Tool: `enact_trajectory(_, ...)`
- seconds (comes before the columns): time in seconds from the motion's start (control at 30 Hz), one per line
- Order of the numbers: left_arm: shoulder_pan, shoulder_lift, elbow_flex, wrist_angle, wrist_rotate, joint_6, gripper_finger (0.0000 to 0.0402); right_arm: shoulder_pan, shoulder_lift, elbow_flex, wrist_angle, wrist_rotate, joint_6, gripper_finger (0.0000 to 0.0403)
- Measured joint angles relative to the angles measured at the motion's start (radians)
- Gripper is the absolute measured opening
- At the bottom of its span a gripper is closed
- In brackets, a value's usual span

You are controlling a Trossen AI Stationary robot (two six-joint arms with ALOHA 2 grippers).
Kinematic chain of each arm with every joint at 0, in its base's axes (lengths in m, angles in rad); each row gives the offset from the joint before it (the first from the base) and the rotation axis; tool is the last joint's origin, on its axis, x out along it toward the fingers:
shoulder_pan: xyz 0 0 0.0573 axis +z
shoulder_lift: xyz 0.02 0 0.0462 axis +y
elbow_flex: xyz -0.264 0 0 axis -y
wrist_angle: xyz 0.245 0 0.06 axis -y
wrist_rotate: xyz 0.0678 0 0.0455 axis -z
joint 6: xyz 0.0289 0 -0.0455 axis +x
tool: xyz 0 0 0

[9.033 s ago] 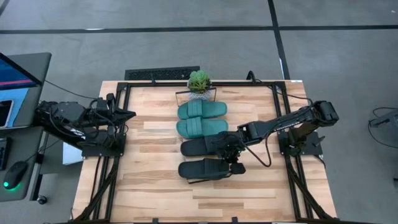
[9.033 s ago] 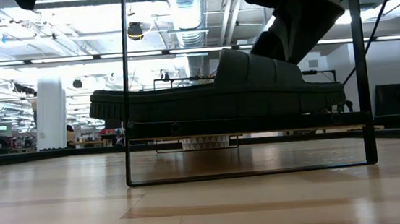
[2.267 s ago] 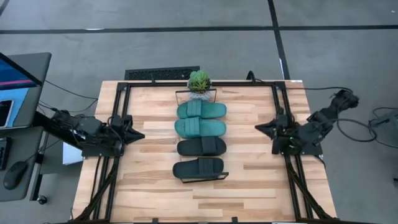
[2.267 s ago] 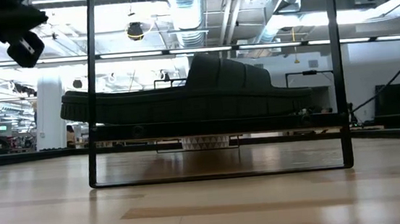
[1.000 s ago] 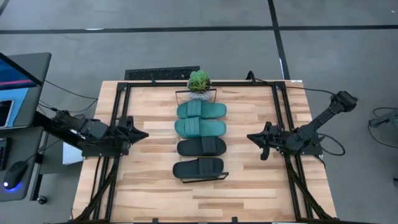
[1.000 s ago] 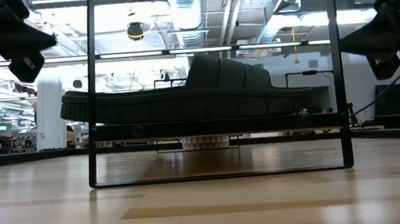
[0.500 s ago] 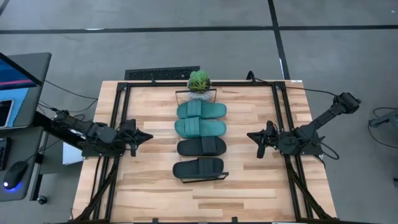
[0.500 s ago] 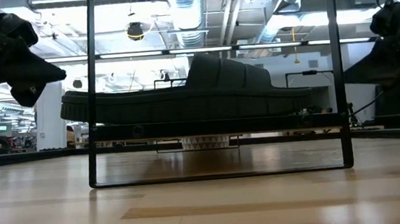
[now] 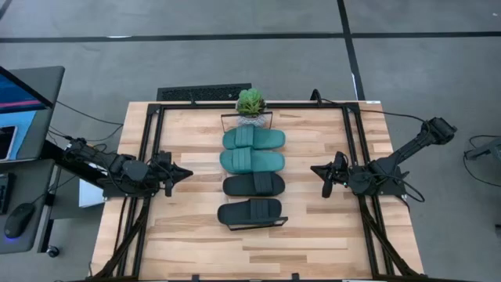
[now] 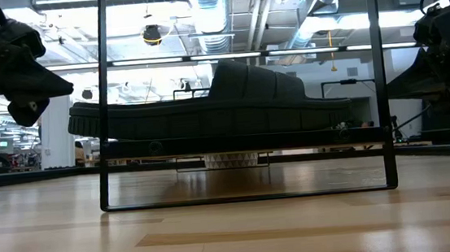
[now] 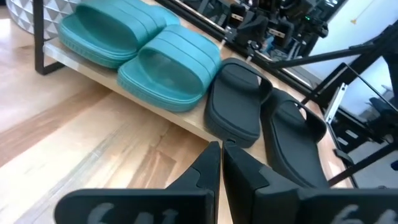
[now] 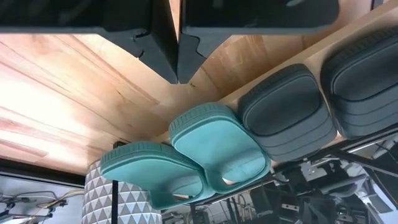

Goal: Pick and place slides into the shelf
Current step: Return to Home Position

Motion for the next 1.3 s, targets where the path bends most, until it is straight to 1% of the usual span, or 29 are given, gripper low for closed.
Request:
enact_trajectory(0.13,0.000,0.000,0.000,0.002,0.005,0.017,0.0006,0.000,0.000,0.000,0.000,0.000,0.000,0.0000)
enact_trajectory(1.3,0.000,0.000,-0.002,0.002,0.006,0.017,0.0006,0.000,0.000,0.000,0.001,0.000,0.000,0.0000)
